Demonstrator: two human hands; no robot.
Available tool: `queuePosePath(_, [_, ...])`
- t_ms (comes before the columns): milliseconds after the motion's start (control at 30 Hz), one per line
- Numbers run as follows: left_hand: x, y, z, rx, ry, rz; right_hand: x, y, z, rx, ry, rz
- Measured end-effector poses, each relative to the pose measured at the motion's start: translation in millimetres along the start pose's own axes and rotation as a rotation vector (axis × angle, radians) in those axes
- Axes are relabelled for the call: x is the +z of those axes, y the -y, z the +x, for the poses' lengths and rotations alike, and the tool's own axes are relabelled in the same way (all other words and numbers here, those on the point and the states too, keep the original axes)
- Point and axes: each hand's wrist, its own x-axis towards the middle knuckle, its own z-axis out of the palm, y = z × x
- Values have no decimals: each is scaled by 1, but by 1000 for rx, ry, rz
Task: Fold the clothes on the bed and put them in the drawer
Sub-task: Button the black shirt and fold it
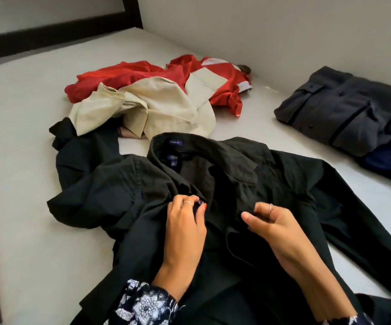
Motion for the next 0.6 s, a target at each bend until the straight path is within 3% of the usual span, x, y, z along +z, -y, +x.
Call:
queuePosePath(100, [2, 0, 3, -31, -7, 7, 5, 2, 0, 44, 36, 214])
queuePosePath(233, [-3, -3, 1, -32, -3, -89, 10, 0, 1, 62, -35, 281])
queuePosePath(400, [-38, -14, 1, -119, 34, -294, 21, 6, -1, 8, -173, 272])
queuePosePath(600, [-80, -17, -5, 61, 19, -257, 51, 24, -18, -134, -208, 16])
